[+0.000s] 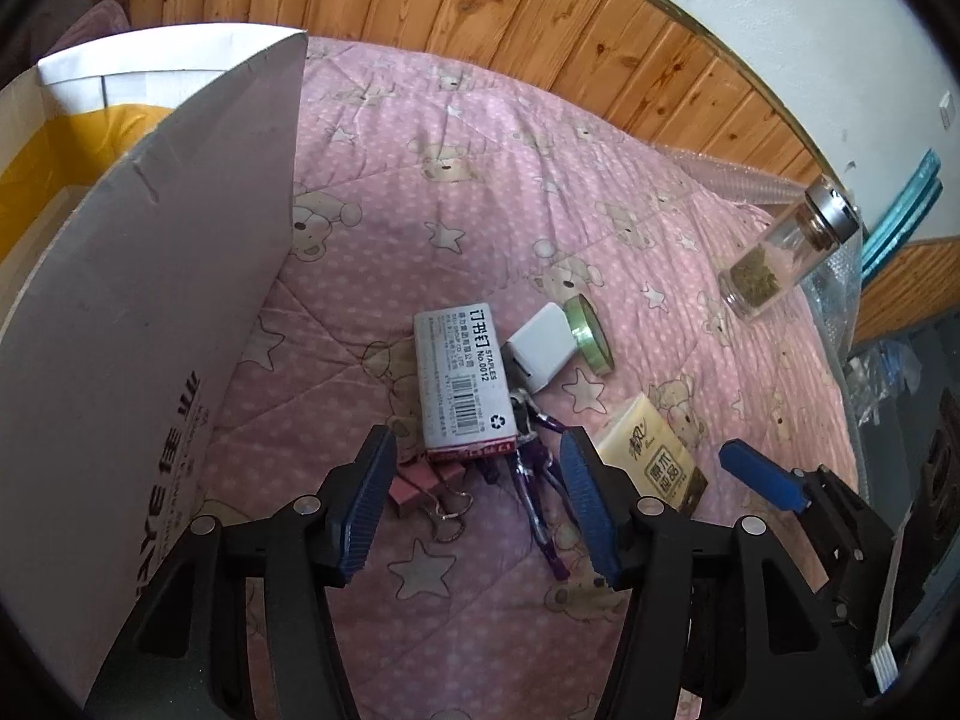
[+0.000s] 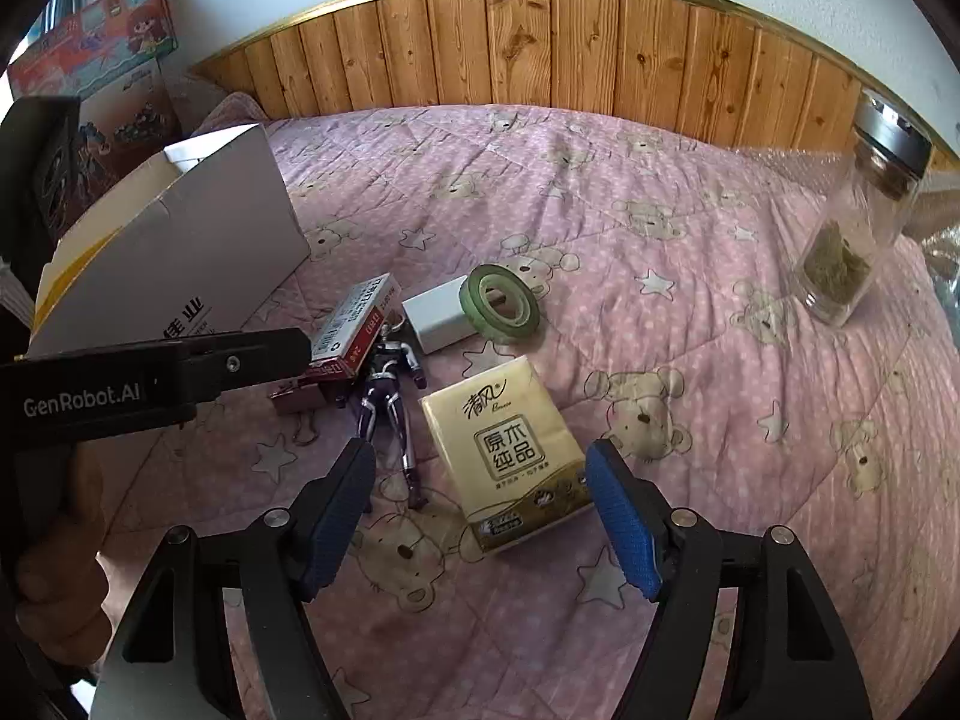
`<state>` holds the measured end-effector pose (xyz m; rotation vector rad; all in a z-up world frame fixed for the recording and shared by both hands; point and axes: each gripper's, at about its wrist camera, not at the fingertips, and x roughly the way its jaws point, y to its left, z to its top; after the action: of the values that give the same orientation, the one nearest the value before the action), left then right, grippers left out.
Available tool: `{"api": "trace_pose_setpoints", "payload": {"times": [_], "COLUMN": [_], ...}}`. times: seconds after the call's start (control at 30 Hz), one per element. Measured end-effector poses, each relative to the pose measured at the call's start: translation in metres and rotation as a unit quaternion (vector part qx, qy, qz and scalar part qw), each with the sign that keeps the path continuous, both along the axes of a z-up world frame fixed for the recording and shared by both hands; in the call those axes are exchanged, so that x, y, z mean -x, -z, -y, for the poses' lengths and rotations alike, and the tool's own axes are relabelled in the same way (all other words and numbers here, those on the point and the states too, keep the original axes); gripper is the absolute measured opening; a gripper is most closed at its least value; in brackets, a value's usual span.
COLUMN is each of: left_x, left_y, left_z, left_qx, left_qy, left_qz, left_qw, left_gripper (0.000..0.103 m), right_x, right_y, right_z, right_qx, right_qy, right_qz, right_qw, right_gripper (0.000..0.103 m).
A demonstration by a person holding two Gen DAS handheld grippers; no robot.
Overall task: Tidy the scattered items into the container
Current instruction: 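Grasp the white staples box with the left tool while the right tool grasps the tissue pack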
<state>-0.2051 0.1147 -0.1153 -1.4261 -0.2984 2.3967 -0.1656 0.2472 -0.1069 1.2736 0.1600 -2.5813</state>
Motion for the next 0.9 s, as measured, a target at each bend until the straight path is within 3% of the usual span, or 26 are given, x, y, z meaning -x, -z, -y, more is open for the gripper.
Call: {"api": "trace_pose_setpoints", "payload": {"times": [0.2, 0.3, 0.4, 0.57, 0.7, 0.9], "left_x": [0.02, 0.025, 0.03, 0.031, 0.029, 0.025], "left_y": [0.026, 0.027, 0.028, 0.029, 0.027, 0.024], "left_z": [-0.005, -0.01, -0.01, -0.016, -0.012, -0.008], "left_qx": [0.012, 0.023, 0.015, 0.031, 0.012, 0.015], "left_qy": [-0.013, -0.009, -0.011, 0.0, 0.011, 0.004], "left_qz": [0.023, 0.008, 0.002, -0.013, -0.007, -0.006], "left_qw": [0.9996, 0.9997, 0.9998, 0.9994, 0.9998, 0.9999], "left_gripper": [0.061, 0.061, 0.063, 0.062, 0.04, 0.039], "right_x": [0.017, 0.019, 0.022, 0.021, 0.022, 0.022], "right_y": [0.017, 0.025, 0.034, 0.035, 0.033, 0.029], "right_z": [0.002, -0.004, -0.01, -0.014, -0.018, -0.023], "right_qx": [-0.014, -0.005, 0.011, 0.014, 0.028, 0.069], "right_qy": [-0.016, -0.008, 0.001, 0.015, 0.027, 0.04], "right_qz": [0.028, 0.047, 0.072, 0.071, 0.079, 0.096], "right_qw": [0.999, 0.999, 0.997, 0.997, 0.996, 0.992], "right_gripper": [0.077, 0.077, 0.065, 0.055, 0.054, 0.054]}}
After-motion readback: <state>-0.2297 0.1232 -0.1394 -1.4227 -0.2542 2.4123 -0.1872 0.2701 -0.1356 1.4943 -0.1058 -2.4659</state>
